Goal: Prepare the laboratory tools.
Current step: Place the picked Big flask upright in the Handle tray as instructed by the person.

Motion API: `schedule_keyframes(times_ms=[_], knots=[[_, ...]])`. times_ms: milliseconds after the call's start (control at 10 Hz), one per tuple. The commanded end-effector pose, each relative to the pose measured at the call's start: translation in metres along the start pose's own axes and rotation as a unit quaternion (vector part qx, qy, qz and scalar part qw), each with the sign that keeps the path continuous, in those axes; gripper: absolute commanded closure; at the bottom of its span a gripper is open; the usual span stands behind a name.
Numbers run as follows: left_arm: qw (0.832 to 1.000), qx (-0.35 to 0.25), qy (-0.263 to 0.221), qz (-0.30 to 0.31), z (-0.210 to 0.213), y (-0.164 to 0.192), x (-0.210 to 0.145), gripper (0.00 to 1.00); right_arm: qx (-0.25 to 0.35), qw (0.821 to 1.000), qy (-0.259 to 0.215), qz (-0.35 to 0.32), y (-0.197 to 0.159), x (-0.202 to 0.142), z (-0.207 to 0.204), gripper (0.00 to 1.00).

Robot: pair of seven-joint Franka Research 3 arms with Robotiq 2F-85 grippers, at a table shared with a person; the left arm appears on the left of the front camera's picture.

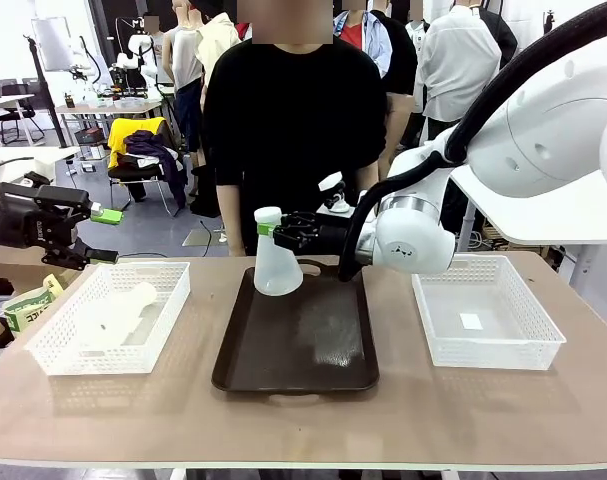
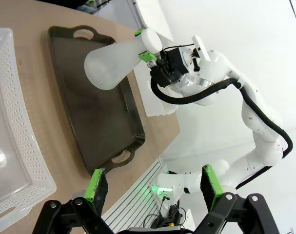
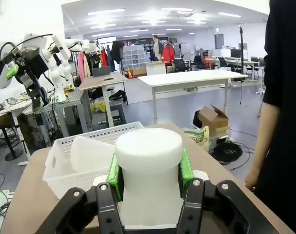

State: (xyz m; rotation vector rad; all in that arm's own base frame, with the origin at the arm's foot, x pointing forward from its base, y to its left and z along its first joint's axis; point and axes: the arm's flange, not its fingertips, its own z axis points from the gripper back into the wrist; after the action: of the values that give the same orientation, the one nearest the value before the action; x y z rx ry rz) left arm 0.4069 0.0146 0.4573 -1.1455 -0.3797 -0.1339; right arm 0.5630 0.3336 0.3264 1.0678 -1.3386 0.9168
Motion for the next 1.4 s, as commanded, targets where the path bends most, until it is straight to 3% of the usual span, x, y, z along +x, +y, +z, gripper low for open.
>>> schedule_keyframes(times_ms=[0,900,1300], knots=[[1.0,-0.008,-0.005,0.002,0.001,-0.001,0.001,0.0,-0.011,1.0,-0.016,-0.019,-0.004,-0.011,-0.002,1.0],[1.0,-0.008,-0.005,0.002,0.001,-0.001,0.001,0.0,-0.035,0.998,-0.027,-0.052,-0.006,-0.038,0.02,0.97],[1.0,-0.008,-0.005,0.002,0.001,-0.001,0.001,0.0,-0.033,0.998,-0.016,-0.059,-0.006,-0.039,0.021,0.24]])
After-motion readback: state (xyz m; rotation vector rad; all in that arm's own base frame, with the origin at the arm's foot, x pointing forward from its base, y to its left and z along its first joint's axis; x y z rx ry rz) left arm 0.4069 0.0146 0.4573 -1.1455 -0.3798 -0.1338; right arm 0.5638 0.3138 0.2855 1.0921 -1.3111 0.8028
